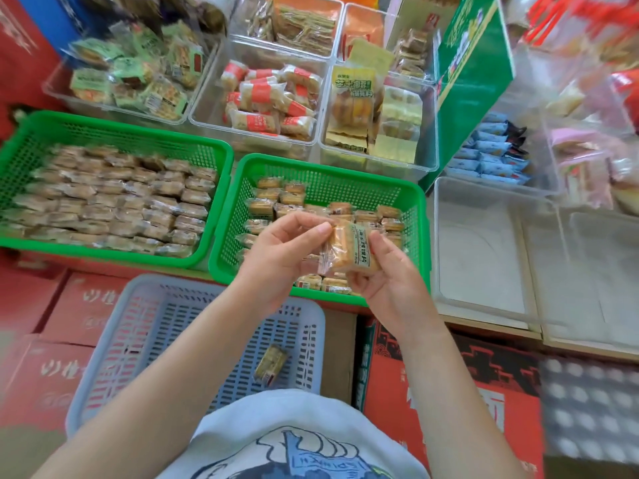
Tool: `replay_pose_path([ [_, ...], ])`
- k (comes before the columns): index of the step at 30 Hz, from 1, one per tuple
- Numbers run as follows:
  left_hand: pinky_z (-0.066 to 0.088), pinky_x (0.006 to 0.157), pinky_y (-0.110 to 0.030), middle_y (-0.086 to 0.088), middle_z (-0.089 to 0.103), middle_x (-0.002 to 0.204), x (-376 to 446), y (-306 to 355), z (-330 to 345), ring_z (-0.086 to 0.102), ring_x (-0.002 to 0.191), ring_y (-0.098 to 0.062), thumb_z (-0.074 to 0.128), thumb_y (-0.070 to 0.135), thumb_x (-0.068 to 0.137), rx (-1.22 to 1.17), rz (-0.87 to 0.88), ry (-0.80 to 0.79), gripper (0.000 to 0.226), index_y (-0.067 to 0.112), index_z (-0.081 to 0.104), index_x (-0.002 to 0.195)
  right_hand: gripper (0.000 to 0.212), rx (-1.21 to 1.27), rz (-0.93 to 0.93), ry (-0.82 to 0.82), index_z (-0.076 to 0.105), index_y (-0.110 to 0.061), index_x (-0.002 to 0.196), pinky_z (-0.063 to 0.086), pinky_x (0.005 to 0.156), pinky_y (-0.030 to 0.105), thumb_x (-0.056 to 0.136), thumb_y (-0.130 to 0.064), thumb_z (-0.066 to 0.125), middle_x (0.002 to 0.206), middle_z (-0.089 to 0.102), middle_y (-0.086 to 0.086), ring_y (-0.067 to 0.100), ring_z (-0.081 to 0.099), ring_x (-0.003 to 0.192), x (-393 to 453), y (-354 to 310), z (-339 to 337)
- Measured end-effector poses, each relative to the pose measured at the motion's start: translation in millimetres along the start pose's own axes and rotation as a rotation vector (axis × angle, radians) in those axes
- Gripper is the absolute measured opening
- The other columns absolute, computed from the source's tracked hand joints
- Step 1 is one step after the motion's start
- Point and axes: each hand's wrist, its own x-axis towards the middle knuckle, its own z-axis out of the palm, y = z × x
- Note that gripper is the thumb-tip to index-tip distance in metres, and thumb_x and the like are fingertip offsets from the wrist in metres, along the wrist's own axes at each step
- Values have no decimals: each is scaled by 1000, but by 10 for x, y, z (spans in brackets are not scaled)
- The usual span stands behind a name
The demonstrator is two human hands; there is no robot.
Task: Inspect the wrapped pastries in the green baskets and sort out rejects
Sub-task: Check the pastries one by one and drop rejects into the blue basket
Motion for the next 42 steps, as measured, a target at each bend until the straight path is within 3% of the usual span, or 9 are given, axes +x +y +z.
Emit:
replay_pose_path([
  [4, 58, 60, -32, -15, 64, 97, -157, -14, 32, 62, 83, -21, 72, 22, 85, 25, 24, 25, 5, 19, 71, 81, 39, 19, -1, -4, 59, -5, 124, 51, 60, 26, 99, -33, 51, 104, 66, 14, 21, 63, 80, -155, 38, 40],
  [8, 59, 60, -28, -5, 73, 89, -279, -6, 39, 70, 77, -17, 65, 27, 85, -31, -7, 86, 18, 11, 66, 94, 24, 63, -43, 29, 68, -12, 107, 55, 58, 28, 94, -26, 54, 101, 71, 10, 22, 67, 83, -256, 27, 78],
  [11, 59, 62, -27, -4, 74, 89, -331, -21, 11, 71, 75, -16, 63, 28, 86, -122, -72, 101, 21, 12, 65, 99, 17, 71, -111, 9, 76, -18, 87, 59, 71, 35, 88, -14, 59, 99, 74, 7, 21, 70, 90, -305, 22, 101],
  [14, 59, 62, -24, -7, 74, 93, -360, -47, 13, 72, 75, -15, 62, 27, 87, -230, -165, 87, 25, 10, 63, 106, 18, 68, -159, -12, 77, -17, 81, 59, 75, 31, 85, -10, 61, 95, 74, 7, 20, 70, 90, -348, 15, 136],
  [20, 62, 70, -31, -13, 69, 124, -391, -92, -13, 69, 101, -24, 53, 22, 101, -299, -223, 95, 34, 15, 61, 133, 10, -25, -238, 140, 73, -15, 75, 55, 74, 31, 75, -24, 74, 88, 71, 12, 28, 63, 87, -362, -1, 96],
  [25, 61, 71, -32, -8, 72, 108, -409, -93, 46, 70, 99, -22, 71, 22, 90, -54, -118, 56, 24, 14, 65, 112, 9, 113, -188, 290, 61, -7, 93, 55, 62, 23, 95, -15, 59, 82, 68, 8, 16, 64, 73, -331, -17, 66],
  [29, 59, 66, -26, -4, 75, 81, -364, -126, 65, 73, 81, -18, 69, 10, 90, 116, -8, 232, 3, 9, 71, 92, 11, 118, -161, 318, 62, -7, 94, 54, 58, 21, 99, -13, 55, 82, 67, 8, 15, 63, 69, -294, 29, 62],
  [37, 60, 74, -29, -3, 74, 89, -284, -149, 24, 72, 91, -16, 75, 30, 82, 233, -20, 187, 27, 6, 67, 92, 9, 163, -77, 365, 62, -7, 96, 53, 54, 21, 100, -11, 55, 77, 67, 7, 12, 62, 61, -145, 70, 57],
  [42, 55, 71, -28, 5, 70, 86, -177, -168, -74, 63, 82, -8, 65, 23, 96, 423, -12, 188, 11, 18, 68, 87, 9, -249, -145, 572, 56, -16, 97, 56, 70, 31, 103, -23, 53, 90, 67, 4, 17, 65, 83, 0, 130, 53],
])
